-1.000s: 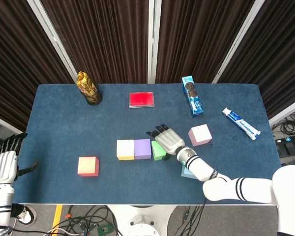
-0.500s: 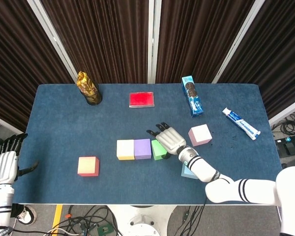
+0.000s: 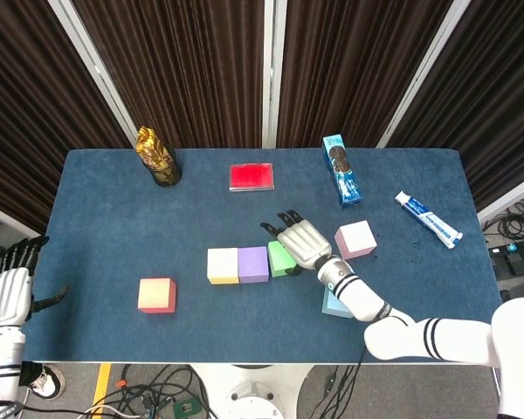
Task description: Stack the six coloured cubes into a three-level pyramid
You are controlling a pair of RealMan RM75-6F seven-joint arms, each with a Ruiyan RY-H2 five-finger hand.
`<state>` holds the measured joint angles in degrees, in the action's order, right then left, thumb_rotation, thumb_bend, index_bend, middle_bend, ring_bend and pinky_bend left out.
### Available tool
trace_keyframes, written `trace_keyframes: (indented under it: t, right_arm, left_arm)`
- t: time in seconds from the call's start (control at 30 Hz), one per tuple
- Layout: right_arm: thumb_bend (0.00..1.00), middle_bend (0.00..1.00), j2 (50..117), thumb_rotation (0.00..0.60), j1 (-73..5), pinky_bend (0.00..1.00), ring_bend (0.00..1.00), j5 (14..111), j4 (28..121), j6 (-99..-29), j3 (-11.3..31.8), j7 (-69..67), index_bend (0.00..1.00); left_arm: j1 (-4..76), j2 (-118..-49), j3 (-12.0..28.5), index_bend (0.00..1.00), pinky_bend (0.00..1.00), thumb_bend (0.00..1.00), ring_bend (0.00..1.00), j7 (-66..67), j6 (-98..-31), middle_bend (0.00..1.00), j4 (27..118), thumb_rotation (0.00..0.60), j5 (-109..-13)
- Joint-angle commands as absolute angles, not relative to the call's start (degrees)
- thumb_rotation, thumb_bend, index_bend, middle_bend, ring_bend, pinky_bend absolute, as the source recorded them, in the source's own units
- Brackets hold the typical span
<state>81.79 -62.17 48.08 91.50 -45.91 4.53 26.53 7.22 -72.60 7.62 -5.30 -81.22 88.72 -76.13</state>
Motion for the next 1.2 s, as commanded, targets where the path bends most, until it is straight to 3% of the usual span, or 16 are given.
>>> trace_keyframes:
  t: [0.03, 1.0, 1.2]
  right_arm:
    - [0.15, 0.49, 82.05, 0.6, -62.26, 0.0, 0.0, 47.91, 91.14, -45.36, 4.66, 26.43, 0.0]
    - [0.15, 0.48, 84.21, 0.6, -62.29, 0.0, 0.0, 47.13, 90.12, -44.48, 5.48, 26.26, 0.0]
    - [0.11, 0.27, 84.48, 0.6, -62.29, 0.0, 0.0, 46.9, 89.56, -44.13, 5.72, 25.78, 0.0]
  left_arm:
    - [7.2, -72.54, 7.6, 0.11, 0.04, 0.22, 0.0, -5.32, -81.16, 0.08, 88.79, 0.6, -76.08]
    - [7.16, -72.79, 7.24, 0.11, 0.04, 0.22, 0.0, -5.98, -80.2, 0.09, 87.54, 0.6, -75.77]
    - [7.13, -72.89, 7.22, 0.11, 0.04, 0.22, 0.0, -5.95, -80.2, 0.08, 87.44, 0.6, -75.76]
